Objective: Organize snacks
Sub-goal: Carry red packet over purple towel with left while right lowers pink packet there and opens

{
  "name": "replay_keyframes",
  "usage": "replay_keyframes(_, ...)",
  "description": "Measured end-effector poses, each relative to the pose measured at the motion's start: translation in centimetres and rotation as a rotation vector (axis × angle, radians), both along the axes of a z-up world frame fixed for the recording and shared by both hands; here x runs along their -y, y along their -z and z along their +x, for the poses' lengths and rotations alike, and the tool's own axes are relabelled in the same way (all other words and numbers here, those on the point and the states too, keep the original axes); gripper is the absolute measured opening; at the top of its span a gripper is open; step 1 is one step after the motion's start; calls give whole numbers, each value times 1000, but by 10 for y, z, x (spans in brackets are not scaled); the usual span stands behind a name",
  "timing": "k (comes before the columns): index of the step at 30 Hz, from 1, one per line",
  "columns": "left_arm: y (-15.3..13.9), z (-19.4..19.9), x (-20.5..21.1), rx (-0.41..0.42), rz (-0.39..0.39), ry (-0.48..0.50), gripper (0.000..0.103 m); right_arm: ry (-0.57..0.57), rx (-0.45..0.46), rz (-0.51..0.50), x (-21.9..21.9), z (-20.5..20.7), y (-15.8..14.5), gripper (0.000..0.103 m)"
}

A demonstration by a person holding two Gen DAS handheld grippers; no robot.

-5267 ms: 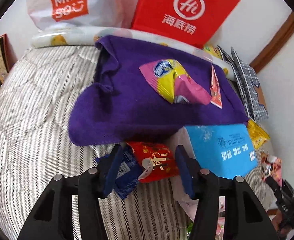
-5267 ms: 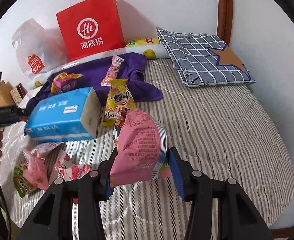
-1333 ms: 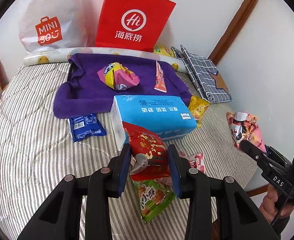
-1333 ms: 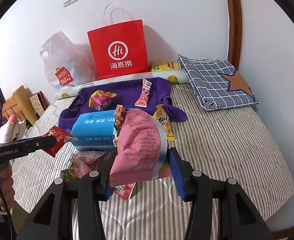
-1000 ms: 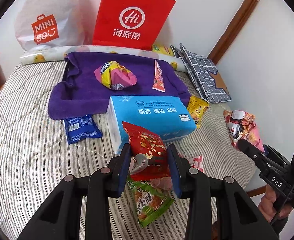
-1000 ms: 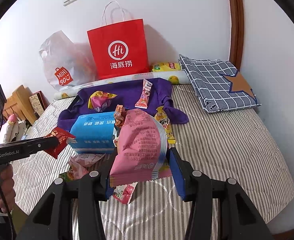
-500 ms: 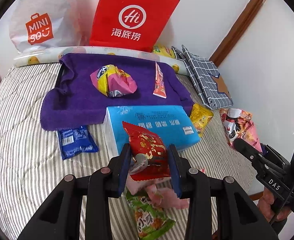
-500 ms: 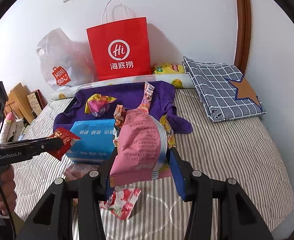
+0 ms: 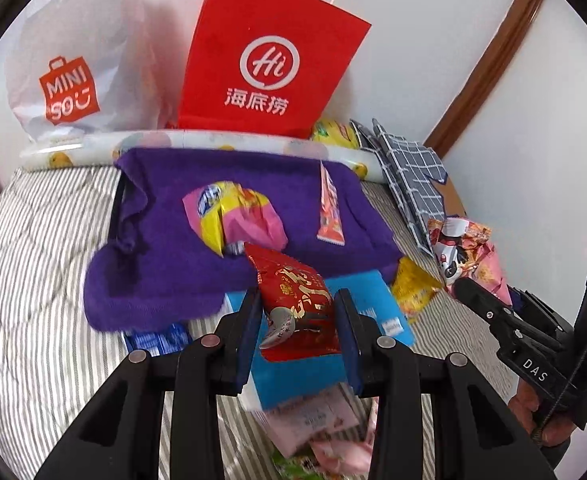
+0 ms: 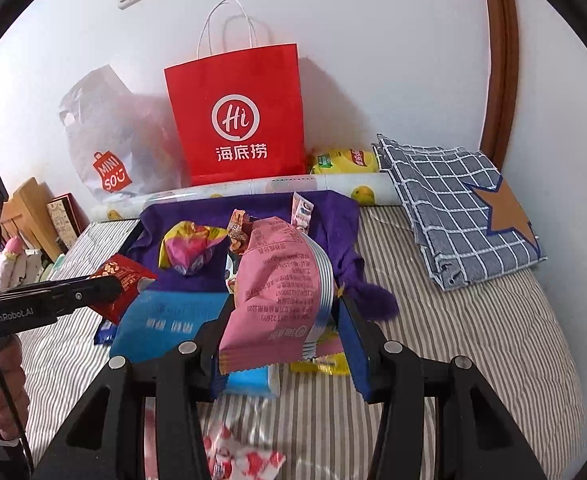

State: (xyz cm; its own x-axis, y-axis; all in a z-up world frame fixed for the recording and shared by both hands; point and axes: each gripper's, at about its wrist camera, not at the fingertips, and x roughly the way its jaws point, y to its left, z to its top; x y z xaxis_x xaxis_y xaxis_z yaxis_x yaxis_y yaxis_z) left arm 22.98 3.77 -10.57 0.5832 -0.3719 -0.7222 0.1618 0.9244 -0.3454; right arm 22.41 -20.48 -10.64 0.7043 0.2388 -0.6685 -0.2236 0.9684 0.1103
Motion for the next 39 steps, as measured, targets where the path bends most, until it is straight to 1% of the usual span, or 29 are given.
replay_keyframes(5,1,21,-4,14,-5,-6,37,0,1,-4,-4,20,7,46)
replay_keyframes(10,5,44,-8,48,64,-52,37,10,-2,9,-7,46,15,46)
replay_keyframes(14,13,56,-17,50,61,-74,37,7,-2,23,-11,69,21,46)
replay_keyframes(19,29,64,-25,27,59,-80,37,-9,-2,44,-22,85,29,46)
replay_keyframes(22,37,64,-26,14,65,-73,37,-16,-9,55,-27,92,40,46)
replay_keyframes(26,44,64,-29,4,80,-79,35,-5,-27,44,-27,96,52,46)
replay_keyframes(29,47,66,-31,1,79,-91,35,1,-29,32,-26,95,55,46)
replay_keyframes(32,49,66,-28,3,103,-93,35,-2,-29,26,-27,93,56,46)
replay_keyframes(37,48,66,-23,9,121,-87,35,-33,-35,37,-33,91,61,47)
replay_keyframes(39,48,66,-23,6,123,-92,35,-37,-43,21,-36,91,63,47)
